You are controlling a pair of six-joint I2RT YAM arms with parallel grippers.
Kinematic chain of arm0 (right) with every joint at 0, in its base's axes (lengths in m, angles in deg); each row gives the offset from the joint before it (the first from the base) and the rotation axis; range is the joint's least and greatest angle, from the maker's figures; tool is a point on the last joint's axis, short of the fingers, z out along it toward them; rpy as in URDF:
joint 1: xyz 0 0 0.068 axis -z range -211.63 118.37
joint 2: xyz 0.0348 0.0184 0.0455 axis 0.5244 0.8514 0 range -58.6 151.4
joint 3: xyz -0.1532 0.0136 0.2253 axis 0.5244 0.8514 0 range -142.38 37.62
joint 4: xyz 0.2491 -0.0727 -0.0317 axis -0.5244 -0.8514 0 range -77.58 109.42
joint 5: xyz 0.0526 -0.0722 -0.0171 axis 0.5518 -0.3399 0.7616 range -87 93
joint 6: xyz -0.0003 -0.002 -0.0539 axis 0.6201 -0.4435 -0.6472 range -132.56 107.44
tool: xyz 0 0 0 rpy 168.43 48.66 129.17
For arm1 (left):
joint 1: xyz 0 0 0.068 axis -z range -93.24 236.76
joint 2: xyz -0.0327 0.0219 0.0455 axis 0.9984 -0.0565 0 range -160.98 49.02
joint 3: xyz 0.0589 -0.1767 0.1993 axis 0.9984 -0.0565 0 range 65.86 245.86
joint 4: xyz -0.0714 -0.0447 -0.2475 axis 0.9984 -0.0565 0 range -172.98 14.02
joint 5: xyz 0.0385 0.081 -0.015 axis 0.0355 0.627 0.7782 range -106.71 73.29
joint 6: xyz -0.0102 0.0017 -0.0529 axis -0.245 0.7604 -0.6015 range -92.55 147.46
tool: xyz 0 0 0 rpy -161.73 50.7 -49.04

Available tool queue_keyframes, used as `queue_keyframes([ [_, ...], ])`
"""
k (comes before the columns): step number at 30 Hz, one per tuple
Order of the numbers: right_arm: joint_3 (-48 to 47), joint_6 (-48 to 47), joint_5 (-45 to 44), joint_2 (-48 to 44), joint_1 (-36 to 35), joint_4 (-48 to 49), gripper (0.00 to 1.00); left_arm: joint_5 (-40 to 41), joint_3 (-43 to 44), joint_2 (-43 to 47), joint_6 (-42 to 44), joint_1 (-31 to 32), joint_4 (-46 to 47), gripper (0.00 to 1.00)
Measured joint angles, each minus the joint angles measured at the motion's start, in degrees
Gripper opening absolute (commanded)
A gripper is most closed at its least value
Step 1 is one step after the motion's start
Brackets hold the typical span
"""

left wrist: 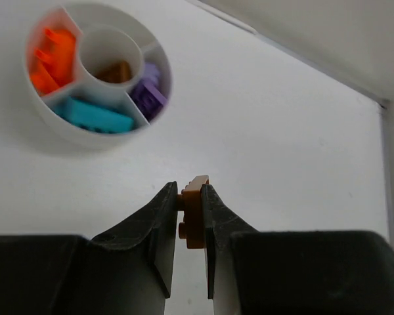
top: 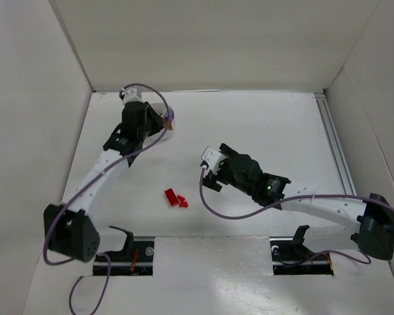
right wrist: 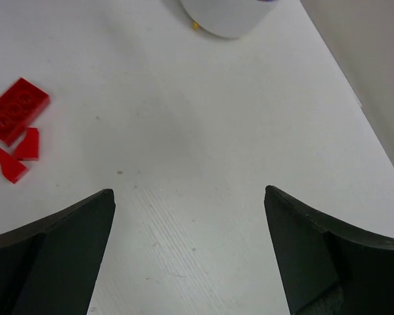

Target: Sort the legos into containers by color

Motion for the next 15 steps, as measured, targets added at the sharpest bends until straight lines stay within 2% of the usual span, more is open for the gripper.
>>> queue_keyframes([
  [3, -0.2, 0.0, -5.2, 0.7, 0.4, -1.8, 1.0, 5.9, 10.7, -11.8, 1.0, -2.7, -3.4, 0.0],
  [6, -0.2, 0.2, -6.6, 1.7, 2.7, -3.5, 1.0, 9.3, 20.8, -22.7, 2.5, -5.3, -5.2, 0.0],
  [11, -0.2, 0.5, -3.8, 3.5, 13.1, -4.4, 1.0, 12.9, 36.0, -37.3, 4.1, -7.4, -10.5, 0.0],
  [15, -0.2, 0.7, 0.2, 5.4, 19.9, -4.7, 1.0, 14.3, 43.1, -44.3, 5.2, -7.5, -12.9, 0.0],
])
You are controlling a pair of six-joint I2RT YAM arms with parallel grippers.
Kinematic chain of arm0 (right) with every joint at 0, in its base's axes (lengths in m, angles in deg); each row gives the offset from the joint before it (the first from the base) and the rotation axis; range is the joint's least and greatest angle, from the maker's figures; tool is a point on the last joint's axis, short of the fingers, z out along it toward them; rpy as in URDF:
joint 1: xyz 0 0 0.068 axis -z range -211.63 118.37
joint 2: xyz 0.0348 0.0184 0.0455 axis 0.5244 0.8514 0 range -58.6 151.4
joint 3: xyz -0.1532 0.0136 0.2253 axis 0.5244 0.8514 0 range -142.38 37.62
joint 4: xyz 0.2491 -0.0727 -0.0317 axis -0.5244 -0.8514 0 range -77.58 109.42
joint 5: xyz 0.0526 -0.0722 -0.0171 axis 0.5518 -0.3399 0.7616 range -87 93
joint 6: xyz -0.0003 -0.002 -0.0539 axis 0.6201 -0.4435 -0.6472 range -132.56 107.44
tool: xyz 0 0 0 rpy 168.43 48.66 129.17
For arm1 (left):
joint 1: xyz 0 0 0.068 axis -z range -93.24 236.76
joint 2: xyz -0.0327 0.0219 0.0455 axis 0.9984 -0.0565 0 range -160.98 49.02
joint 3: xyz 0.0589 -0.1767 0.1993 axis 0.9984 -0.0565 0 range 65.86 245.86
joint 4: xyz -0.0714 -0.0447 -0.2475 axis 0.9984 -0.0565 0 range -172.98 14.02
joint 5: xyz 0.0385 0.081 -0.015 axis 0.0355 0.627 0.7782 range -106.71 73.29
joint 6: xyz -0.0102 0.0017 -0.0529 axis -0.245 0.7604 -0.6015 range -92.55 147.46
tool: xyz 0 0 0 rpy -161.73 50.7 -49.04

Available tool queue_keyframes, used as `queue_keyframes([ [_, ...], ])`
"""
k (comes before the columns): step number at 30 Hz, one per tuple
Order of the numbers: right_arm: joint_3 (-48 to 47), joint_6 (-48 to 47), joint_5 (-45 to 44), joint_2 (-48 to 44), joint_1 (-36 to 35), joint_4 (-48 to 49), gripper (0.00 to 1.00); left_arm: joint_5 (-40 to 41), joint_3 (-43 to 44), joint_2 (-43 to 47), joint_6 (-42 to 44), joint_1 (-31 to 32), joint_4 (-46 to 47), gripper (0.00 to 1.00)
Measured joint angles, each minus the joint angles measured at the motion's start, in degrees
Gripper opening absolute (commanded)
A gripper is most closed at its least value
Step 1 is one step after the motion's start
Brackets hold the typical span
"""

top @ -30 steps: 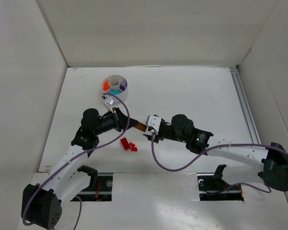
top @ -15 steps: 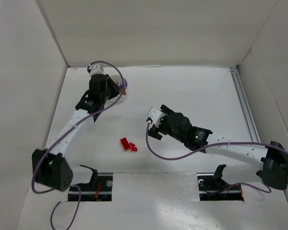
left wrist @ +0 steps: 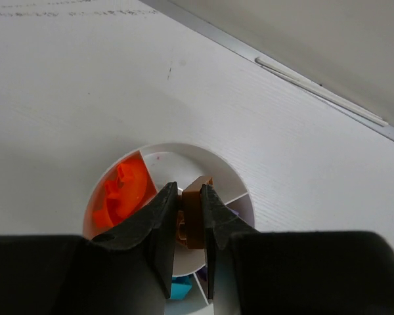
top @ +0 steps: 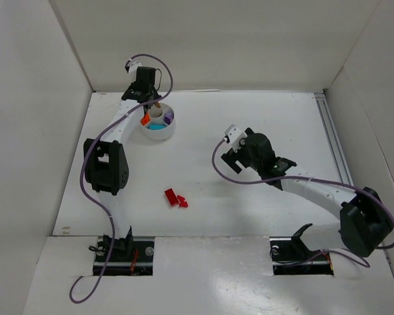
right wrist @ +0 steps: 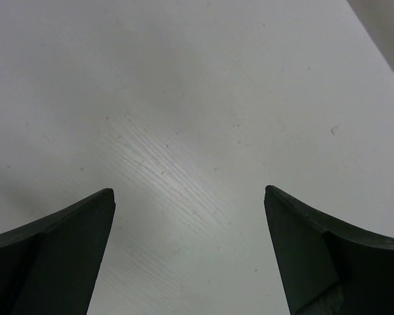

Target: Sort the legos into containers by color

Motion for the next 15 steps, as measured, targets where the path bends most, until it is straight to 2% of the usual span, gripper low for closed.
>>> queue_keyframes([
  [10, 0.0, 0.0, 4.5, 1.1, 2.2, -0.5, 1.0, 1.4, 2.4, -1.4, 0.8, 0.1, -1.7, 0.0],
  [15, 0.0, 0.0, 5.6, 1.1, 2.3, -0.7, 1.0, 1.7, -1.7, 1.4, 0.8, 0.1, -0.6, 0.0],
])
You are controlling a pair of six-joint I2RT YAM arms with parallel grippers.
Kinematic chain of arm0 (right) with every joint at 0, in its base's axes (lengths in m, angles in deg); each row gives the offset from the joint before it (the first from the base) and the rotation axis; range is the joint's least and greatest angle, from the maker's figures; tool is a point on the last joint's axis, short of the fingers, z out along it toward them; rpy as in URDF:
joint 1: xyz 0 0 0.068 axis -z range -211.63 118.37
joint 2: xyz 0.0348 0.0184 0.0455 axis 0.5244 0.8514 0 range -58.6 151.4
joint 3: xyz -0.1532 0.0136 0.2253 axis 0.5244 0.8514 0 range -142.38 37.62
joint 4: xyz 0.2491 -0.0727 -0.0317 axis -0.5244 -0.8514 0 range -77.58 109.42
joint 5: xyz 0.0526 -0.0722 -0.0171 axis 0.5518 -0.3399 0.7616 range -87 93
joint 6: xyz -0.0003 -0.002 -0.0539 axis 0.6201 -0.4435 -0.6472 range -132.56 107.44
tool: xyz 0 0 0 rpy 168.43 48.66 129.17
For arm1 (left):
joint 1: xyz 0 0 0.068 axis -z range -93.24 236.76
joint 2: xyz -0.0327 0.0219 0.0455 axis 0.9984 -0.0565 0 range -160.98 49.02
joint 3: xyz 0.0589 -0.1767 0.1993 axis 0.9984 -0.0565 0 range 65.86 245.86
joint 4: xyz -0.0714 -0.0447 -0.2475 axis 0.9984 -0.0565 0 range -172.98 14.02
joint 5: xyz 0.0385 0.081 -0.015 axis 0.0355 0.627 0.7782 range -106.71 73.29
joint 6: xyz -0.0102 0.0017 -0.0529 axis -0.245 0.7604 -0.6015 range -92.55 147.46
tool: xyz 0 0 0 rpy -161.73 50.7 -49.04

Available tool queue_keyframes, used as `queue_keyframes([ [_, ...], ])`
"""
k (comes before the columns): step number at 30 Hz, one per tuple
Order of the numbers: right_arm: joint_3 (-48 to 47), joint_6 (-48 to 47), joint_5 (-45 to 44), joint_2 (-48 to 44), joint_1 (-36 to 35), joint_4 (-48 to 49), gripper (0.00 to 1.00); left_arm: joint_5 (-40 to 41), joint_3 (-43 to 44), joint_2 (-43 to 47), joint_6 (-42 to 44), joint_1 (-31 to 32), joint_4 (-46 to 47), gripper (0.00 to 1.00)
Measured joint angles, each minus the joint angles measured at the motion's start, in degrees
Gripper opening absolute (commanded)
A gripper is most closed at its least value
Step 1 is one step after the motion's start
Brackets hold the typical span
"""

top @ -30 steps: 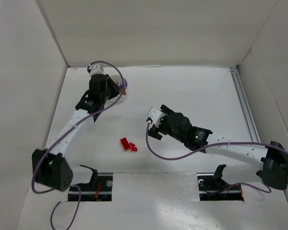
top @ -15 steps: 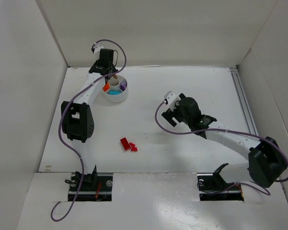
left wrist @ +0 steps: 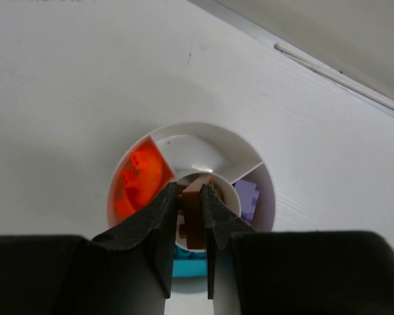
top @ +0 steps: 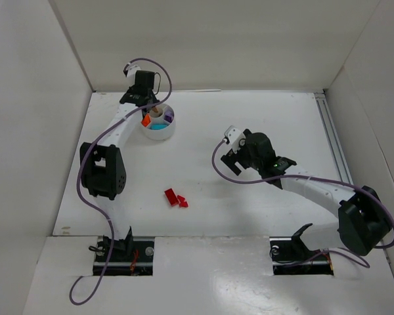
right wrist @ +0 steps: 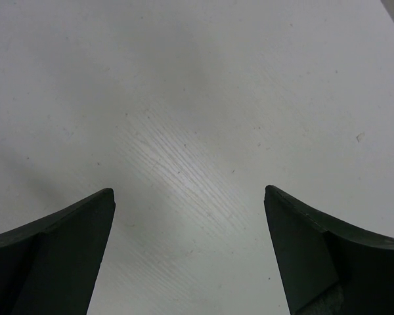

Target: Sort the legos into containers by color

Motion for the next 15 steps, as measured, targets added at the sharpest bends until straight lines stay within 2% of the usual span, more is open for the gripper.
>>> queue_keyframes([
  [9, 0.0, 0.0, 0.8, 0.0, 0.0, -0.2, 1.0, 0.1, -5.0, 2.7, 0.3, 0.1, -1.5, 0.0],
  [15, 0.0, 0.0, 1.9, 0.0, 0.0, -0.2, 1.0, 0.1, -5.2, 2.7, 0.4, 0.2, -1.6, 0.22],
])
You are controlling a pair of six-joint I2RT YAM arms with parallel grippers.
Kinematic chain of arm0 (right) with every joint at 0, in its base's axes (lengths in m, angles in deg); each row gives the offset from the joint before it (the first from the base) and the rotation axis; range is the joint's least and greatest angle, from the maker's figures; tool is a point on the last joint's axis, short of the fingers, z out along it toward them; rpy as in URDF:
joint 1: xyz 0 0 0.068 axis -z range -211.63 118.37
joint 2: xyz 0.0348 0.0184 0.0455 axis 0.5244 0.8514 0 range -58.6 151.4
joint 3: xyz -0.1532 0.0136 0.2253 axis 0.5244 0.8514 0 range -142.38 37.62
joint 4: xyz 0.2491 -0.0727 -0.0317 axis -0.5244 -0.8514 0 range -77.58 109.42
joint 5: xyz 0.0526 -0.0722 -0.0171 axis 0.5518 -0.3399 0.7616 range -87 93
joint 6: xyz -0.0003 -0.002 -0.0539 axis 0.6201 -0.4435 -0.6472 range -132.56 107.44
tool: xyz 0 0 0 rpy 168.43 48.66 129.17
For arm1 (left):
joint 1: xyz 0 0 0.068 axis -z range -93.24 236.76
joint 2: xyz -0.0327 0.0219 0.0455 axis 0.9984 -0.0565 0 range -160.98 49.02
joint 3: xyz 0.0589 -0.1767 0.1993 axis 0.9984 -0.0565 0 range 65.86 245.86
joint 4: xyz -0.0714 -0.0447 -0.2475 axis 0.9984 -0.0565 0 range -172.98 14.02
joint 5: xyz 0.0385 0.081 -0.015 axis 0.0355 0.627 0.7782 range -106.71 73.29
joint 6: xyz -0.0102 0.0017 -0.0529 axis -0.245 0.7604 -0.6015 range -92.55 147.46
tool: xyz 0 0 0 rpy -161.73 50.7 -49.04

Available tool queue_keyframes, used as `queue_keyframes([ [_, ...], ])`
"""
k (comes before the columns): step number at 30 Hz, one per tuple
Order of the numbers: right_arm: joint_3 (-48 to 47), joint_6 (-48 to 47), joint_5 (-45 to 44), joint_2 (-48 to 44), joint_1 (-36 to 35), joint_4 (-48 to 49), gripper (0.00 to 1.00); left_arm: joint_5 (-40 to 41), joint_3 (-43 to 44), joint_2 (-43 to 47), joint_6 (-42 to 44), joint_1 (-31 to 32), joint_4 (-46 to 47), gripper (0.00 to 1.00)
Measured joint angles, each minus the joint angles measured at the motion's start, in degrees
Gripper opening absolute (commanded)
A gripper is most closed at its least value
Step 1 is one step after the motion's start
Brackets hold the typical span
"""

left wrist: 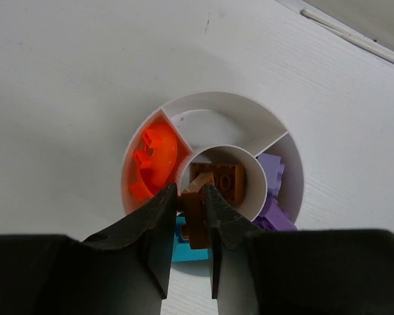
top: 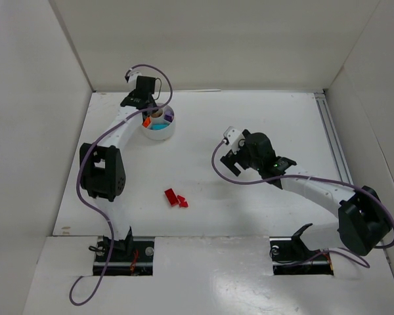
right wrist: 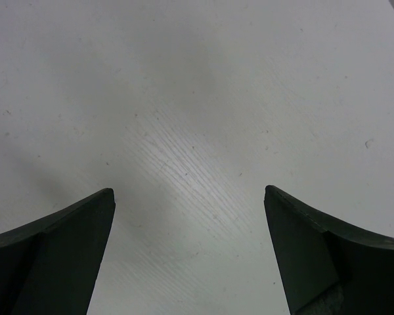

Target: Sort the legos into containers by color

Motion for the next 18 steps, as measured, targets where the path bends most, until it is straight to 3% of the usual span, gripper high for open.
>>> queue_keyframes([
  [4, 0.1, -0.6, 2.4, 0.0, 0.0, 0.2, 1.0, 0.0, 0.0, -0.1, 0.2, 0.2, -1.2, 0.31],
  [9, 0.4, -0.1, 5.1, 0.9, -1.7, 2.7, 1.0, 0.2, 0.0, -0.1, 0.4, 0.2, -2.0, 0.58],
  [14, 0.4, 2.7, 6.3, 4.9, -10.1, 8.1, 1.0, 0.5, -3.7, 3.2, -0.1, 0.3, -2.6, 0.79],
  [16, 0.4, 4.2, 6.3, 7.0, -14.4, 9.8, 1.0, 1.5, -7.2, 6.9, -1.2, 0.9, -2.7, 0.91],
  [18, 0.1, 6.5, 5.7, 9.8, -18.9, 11.4, 1.0, 2.8, -12.2, 12.4, -3.0, 2.1, -2.7, 0.96],
])
